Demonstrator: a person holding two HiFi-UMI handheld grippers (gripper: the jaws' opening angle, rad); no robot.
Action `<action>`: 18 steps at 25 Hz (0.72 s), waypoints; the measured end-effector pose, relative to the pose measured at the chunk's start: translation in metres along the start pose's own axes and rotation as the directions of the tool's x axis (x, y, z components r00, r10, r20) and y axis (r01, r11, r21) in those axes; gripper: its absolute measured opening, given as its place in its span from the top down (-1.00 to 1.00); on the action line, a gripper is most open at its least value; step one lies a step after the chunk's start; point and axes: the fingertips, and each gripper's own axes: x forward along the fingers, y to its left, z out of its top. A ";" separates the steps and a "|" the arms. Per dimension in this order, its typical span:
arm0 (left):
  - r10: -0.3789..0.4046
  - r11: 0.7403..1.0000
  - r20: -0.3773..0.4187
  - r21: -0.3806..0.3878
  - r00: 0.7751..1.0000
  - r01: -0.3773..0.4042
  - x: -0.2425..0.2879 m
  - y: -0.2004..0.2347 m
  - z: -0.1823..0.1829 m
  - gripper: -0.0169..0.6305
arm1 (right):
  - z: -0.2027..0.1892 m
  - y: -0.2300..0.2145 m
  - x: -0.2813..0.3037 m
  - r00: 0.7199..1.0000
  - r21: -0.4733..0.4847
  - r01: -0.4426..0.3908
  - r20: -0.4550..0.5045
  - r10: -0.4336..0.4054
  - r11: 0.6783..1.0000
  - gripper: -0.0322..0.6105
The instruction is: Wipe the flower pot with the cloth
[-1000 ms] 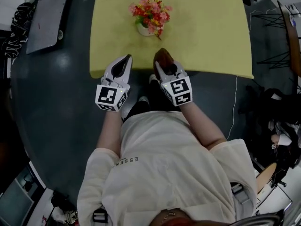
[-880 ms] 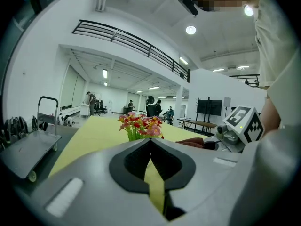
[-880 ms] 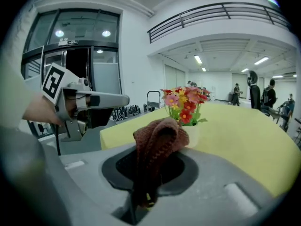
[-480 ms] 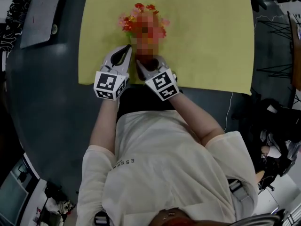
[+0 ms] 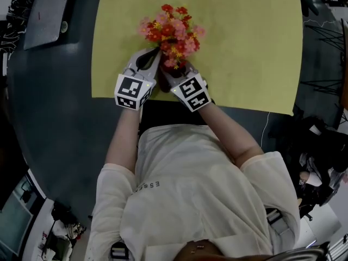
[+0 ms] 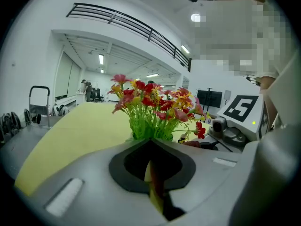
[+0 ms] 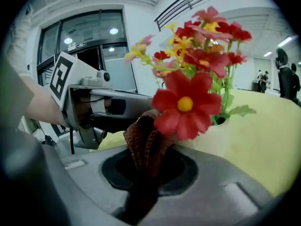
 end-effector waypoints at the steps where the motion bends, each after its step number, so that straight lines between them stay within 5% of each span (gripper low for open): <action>1: -0.005 1.000 -0.005 0.002 1.000 0.005 0.000 0.000 -0.001 0.90 | -0.001 -0.001 0.000 1.000 0.012 -0.002 -0.003 0.002 1.000 0.73; 10: -0.041 0.999 0.008 0.000 0.999 0.041 0.002 -0.001 0.002 0.90 | -0.010 -0.025 -0.014 1.000 0.115 0.027 -0.002 -0.027 0.993 0.71; 18: -0.053 0.998 0.013 -0.022 0.999 0.053 0.002 -0.001 0.000 0.90 | -0.037 -0.078 -0.049 0.990 0.174 0.141 -0.049 -0.134 0.975 0.71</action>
